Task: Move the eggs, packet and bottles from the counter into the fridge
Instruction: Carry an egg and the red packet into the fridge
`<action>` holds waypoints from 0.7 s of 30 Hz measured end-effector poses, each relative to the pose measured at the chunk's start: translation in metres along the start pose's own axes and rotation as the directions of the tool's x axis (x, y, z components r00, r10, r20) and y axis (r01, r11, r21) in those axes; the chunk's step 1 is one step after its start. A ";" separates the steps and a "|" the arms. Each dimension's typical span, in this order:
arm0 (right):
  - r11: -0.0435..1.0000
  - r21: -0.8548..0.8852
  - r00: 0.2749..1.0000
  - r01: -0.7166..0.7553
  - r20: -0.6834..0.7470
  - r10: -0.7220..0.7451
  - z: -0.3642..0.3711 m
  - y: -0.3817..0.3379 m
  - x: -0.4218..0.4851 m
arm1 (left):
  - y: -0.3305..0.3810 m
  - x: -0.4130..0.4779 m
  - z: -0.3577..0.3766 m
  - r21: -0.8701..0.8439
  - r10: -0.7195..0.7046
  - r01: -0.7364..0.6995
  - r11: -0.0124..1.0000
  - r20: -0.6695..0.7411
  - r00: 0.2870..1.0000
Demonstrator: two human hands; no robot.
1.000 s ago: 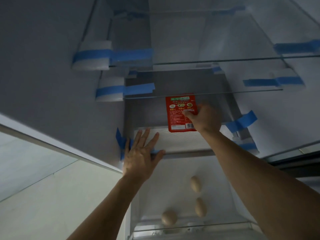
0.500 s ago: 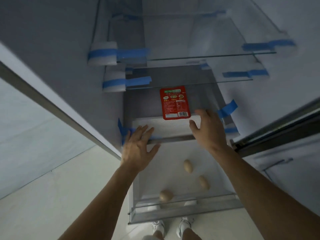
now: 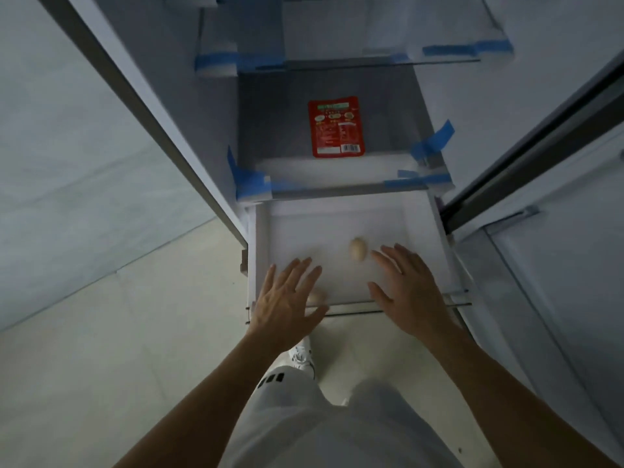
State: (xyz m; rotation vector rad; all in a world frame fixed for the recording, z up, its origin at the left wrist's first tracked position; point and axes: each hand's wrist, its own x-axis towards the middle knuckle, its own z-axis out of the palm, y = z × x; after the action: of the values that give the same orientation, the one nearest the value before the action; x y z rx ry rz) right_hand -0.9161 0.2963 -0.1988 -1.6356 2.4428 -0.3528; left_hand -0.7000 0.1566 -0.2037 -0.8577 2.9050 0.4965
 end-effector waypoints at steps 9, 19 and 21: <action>0.980 -0.191 0.994 0.057 0.101 -0.039 0.022 0.025 -0.058 | 0.026 -0.025 0.039 0.158 -0.090 0.095 0.983 -0.040 0.995; 0.951 -0.293 0.995 0.098 0.024 -0.096 0.036 0.040 -0.050 | 0.025 -0.020 0.048 0.253 -0.108 0.126 0.959 -0.085 0.990; 0.940 -0.326 0.995 0.098 0.034 -0.092 0.037 0.041 -0.049 | 0.024 -0.019 0.049 0.257 -0.109 0.124 0.958 -0.071 0.991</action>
State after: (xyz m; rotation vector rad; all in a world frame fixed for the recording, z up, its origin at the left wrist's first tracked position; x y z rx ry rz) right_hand -0.9237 0.3529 -0.2458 -1.8780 2.5198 0.0638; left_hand -0.6980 0.2012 -0.2405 -1.0073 2.8575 0.0770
